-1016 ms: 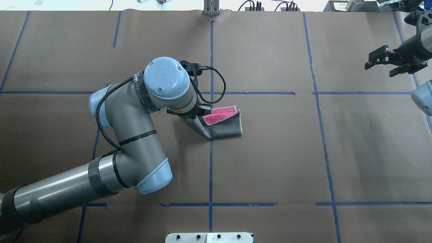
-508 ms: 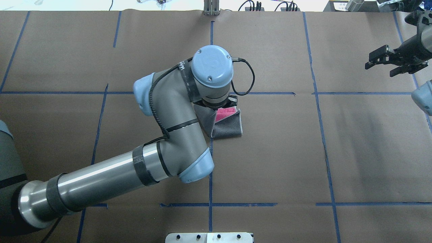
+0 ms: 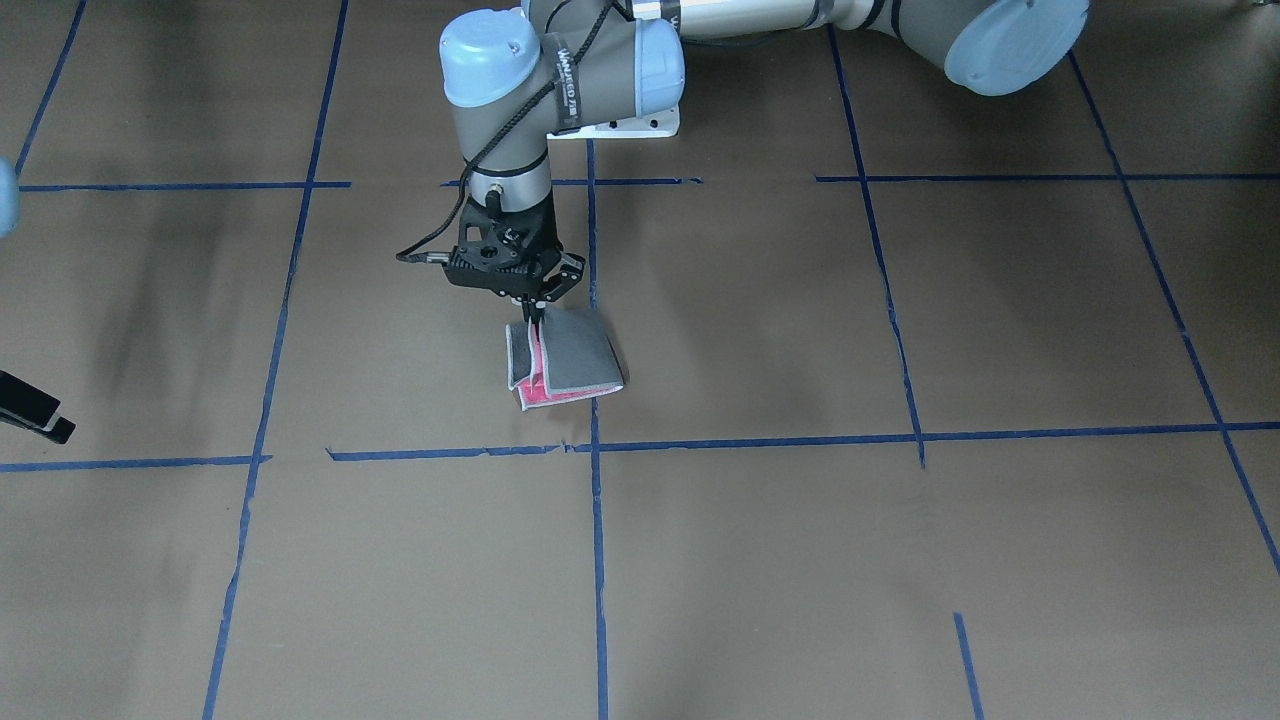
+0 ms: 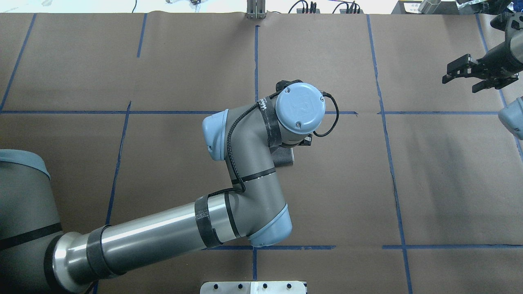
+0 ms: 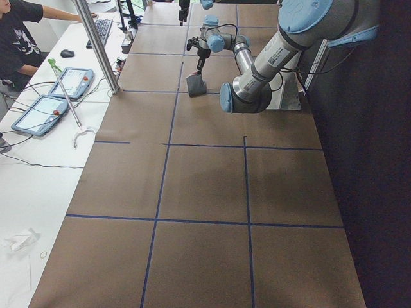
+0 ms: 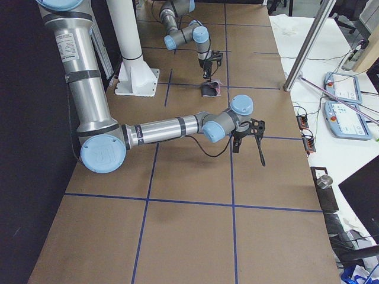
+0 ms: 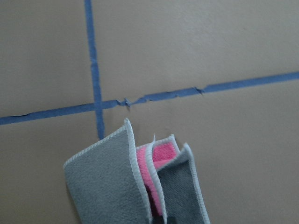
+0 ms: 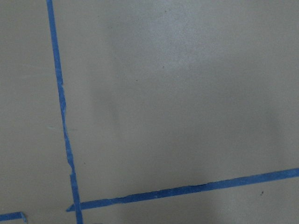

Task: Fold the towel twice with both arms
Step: 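Lift the held end with the left gripper and fold it across the towel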

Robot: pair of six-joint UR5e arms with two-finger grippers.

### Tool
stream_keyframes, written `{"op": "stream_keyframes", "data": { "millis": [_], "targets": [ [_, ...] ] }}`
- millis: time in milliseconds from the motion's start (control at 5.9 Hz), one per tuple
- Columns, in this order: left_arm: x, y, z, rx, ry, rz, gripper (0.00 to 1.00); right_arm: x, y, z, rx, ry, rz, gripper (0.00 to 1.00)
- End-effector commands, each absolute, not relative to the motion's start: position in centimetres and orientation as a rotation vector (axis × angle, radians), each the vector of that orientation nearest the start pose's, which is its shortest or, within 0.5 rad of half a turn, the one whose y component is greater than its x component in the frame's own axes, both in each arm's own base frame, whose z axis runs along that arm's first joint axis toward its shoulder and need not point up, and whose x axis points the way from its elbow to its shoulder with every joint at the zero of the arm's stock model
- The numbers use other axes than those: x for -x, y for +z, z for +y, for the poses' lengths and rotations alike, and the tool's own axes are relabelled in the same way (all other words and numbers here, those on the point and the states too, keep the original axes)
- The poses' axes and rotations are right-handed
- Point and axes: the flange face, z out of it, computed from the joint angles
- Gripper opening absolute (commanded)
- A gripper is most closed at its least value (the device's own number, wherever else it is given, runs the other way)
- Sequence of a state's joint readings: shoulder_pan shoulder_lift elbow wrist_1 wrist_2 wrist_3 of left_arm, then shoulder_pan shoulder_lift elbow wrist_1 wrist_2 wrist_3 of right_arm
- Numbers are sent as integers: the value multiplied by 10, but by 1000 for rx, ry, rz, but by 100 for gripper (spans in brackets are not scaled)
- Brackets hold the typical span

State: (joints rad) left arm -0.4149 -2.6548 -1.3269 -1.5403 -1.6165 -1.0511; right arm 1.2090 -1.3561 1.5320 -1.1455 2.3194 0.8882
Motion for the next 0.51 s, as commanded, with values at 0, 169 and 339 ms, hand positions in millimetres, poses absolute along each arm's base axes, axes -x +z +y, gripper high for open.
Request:
{"op": "stream_keyframes", "data": {
  "millis": [0,169,339],
  "targets": [
    [-683,68,-416,-371,154,708,0,150,516,-583,-38,266,-923,100],
    [-684,74,-420,-386,144,689,0,151,517,-583,-36,265,-922,100],
    [-688,80,-424,-398,138,669,0,151,517,-583,-35,266,-921,100]
  ]
}}
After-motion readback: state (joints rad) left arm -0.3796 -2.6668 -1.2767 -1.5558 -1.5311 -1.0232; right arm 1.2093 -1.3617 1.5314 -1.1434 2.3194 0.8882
